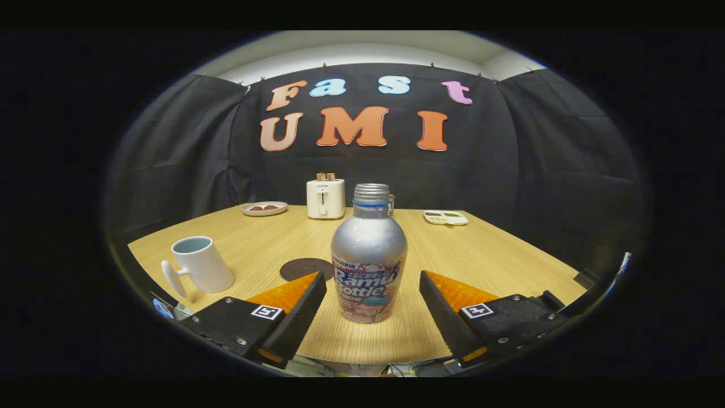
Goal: Take the bottle from table, then pour the juice into the cup, finally place the bottle on the coaster
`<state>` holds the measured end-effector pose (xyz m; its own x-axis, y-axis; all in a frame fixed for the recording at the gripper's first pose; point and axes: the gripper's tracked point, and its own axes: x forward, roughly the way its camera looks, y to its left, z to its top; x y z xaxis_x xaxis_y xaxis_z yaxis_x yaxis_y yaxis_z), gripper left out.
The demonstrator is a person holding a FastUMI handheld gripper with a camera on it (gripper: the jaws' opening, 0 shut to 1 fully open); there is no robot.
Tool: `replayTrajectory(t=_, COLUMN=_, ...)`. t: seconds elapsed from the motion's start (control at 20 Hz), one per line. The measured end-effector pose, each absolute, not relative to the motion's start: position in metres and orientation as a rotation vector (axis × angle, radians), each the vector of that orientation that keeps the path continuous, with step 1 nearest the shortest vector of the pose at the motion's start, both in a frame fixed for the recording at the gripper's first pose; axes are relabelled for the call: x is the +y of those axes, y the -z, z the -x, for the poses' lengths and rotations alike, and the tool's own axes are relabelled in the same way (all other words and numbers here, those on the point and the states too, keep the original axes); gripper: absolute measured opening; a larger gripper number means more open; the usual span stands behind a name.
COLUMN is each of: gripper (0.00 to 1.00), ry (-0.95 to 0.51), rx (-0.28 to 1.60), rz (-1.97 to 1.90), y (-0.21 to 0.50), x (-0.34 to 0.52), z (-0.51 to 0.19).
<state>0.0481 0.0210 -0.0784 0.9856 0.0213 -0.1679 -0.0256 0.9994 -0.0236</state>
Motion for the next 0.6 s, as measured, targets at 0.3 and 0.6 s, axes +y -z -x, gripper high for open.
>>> replayTrajectory(t=0.3, gripper=0.99, ry=-0.024, rx=0.209, rz=0.005, y=0.096, x=0.022, z=-0.056)
replayTrajectory(t=0.6, gripper=0.96, ry=-0.025, rx=0.222, rz=0.008, y=0.103, x=0.026, z=-0.059)
